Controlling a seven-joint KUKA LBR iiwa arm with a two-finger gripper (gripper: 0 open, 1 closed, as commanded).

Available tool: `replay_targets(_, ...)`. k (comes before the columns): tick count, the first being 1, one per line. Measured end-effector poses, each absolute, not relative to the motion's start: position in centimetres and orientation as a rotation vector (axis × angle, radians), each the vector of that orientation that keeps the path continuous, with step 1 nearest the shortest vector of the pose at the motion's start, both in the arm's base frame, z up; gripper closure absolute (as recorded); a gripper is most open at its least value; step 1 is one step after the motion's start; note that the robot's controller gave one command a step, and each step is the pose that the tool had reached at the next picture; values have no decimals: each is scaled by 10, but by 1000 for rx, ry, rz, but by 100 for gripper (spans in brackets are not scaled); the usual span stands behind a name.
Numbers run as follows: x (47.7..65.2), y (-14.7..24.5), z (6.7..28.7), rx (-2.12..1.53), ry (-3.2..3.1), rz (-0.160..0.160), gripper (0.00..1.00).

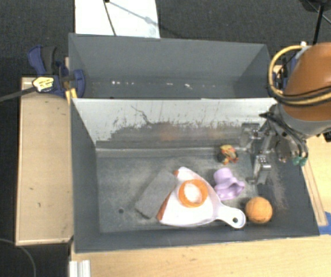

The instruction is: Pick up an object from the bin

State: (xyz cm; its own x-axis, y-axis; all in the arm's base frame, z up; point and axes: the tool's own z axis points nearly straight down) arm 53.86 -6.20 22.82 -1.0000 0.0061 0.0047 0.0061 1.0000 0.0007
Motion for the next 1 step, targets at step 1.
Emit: replay_targets(1,540,-62,233,-7,-3145,0,0)
